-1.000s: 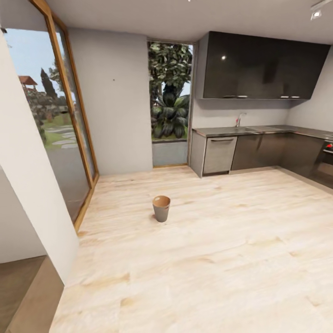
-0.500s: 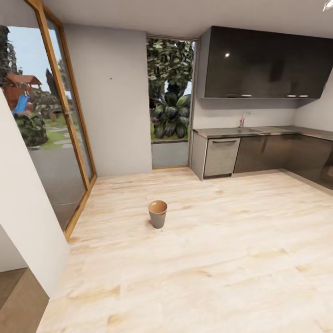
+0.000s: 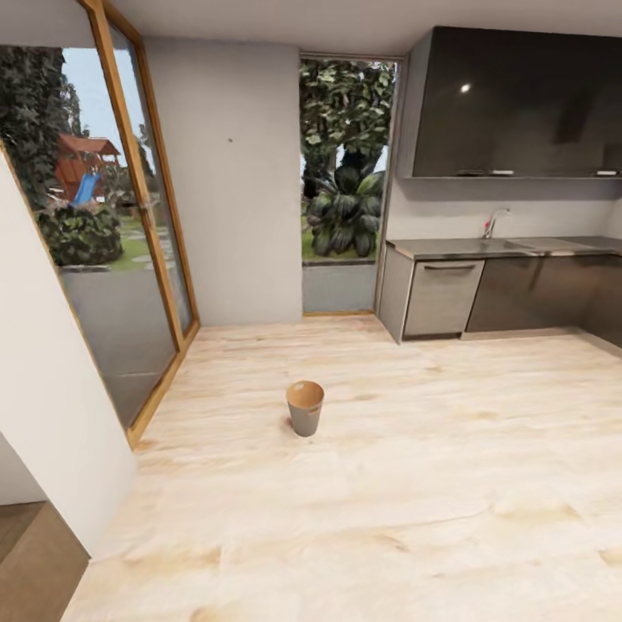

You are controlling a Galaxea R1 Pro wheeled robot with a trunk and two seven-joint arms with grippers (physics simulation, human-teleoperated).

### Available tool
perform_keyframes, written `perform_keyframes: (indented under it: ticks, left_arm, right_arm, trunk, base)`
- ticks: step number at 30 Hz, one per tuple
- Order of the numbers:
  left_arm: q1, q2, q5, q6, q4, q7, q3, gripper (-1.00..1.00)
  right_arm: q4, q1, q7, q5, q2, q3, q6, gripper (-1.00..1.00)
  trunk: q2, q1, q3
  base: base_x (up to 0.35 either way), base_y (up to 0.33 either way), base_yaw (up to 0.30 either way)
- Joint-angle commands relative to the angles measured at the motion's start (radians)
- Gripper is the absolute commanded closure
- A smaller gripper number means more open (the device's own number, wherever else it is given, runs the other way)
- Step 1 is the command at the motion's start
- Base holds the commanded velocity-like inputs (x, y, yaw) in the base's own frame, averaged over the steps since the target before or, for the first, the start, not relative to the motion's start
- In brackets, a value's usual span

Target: Put the three can of soda from the living room inside the tash can in the kitchen.

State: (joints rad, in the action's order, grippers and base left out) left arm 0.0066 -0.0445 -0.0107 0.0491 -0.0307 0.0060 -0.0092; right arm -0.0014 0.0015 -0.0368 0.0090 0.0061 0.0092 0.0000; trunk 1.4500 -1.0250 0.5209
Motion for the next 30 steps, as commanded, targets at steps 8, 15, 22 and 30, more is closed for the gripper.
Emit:
perform_keyframes:
  ticks: [8, 15, 22, 30]
  left_arm:
    - [0.0, 0.0, 0.0, 0.001, 0.0, 0.0, 0.0, -1.0]
    - [0.0, 0.0, 0.0, 0.001, 0.0, 0.0, 0.0, -1.0]
    - [0.0, 0.0, 0.0, 0.002, 0.0, 0.0, 0.0, -1.0]
    - [0.0, 0.0, 0.0, 0.011, 0.0, 0.0, 0.001, -1.0]
  right_arm:
    - [-0.001, 0.0, 0.001, 0.0, 0.0, 0.0, 0.001, -1.0]
    - [-0.003, 0.0, 0.006, 0.0, 0.005, -0.002, 0.003, -1.0]
    - [-0.003, 0.0, 0.009, 0.0, 0.007, -0.003, 0.003, -1.0]
    - [-0.003, 0.0, 0.009, 0.0, 0.008, -0.003, 0.003, -1.0]
  trunk:
    - [0.0, 0.0, 0.008]
    - [0.0, 0.0, 0.015]
    - [0.0, 0.0, 0.022]
    - [0.0, 0.0, 0.029]
  base:
    - [0.291, -0.225, 0.207]
    - [0.29, -0.225, 0.207]
    - [0.288, -0.226, 0.207]
    - [0.284, -0.231, 0.207]
